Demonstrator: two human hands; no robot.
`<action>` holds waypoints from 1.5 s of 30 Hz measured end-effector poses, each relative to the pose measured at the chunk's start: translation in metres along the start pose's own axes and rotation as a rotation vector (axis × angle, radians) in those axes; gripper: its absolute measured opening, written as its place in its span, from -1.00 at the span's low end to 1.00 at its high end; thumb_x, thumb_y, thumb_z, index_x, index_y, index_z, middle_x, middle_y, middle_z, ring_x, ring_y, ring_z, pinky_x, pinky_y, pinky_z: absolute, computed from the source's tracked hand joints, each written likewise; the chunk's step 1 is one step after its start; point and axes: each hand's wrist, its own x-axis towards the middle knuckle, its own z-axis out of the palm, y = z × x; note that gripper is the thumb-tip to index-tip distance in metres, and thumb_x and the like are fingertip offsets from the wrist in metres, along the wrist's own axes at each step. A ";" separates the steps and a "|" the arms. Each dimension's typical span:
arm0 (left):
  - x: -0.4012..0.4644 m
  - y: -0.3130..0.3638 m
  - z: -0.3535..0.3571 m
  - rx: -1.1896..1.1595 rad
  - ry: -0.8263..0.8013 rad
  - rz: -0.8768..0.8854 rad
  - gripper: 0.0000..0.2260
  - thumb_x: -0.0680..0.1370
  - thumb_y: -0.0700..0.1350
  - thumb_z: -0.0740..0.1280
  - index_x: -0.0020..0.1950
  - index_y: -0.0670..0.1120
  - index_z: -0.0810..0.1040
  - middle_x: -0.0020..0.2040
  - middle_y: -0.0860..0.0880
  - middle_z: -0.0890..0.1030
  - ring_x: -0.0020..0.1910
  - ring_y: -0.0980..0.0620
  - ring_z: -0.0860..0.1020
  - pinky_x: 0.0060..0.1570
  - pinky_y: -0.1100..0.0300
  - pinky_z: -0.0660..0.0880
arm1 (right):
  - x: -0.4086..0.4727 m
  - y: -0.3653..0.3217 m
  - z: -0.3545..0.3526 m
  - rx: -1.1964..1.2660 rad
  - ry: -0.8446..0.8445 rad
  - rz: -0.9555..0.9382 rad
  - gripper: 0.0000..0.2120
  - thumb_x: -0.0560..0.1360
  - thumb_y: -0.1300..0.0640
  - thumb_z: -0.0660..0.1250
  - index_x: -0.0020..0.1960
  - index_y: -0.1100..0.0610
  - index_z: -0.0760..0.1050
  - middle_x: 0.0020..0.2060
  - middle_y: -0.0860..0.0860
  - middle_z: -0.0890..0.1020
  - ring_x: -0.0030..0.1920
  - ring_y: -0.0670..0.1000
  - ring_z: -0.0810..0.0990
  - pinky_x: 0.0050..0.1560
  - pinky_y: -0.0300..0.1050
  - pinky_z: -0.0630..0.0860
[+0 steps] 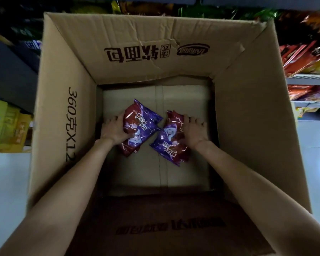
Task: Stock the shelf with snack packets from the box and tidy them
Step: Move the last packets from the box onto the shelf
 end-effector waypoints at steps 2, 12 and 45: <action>0.000 0.004 0.001 -0.116 0.035 -0.012 -0.12 0.37 0.16 0.47 0.53 0.00 0.05 0.39 -0.19 0.36 0.33 -0.21 0.36 0.31 -0.08 0.30 | -0.011 0.002 -0.007 0.052 -0.034 -0.052 -0.28 0.43 -0.04 0.42 0.44 0.14 0.16 0.30 0.17 0.43 0.29 0.17 0.40 0.28 0.05 0.33; -0.008 0.016 -0.003 -0.245 0.001 -0.045 -0.20 0.37 0.11 0.49 0.48 -0.05 0.16 0.35 -0.18 0.38 0.28 -0.18 0.42 0.20 -0.03 0.38 | -0.067 -0.002 -0.042 -0.077 -0.171 -0.337 -0.45 0.55 0.14 0.27 0.48 -0.03 0.16 0.30 0.08 0.47 0.24 0.11 0.49 0.16 -0.01 0.41; -0.007 0.016 -0.002 -0.135 0.079 0.037 -0.30 0.47 0.10 0.39 0.51 -0.03 0.14 0.38 -0.18 0.35 0.34 -0.18 0.35 0.30 -0.11 0.33 | 0.000 -0.007 -0.002 -0.115 0.032 -0.449 -0.13 0.42 0.04 0.43 0.54 -0.04 -0.03 0.52 0.16 -0.09 0.50 0.20 -0.05 0.48 0.19 0.02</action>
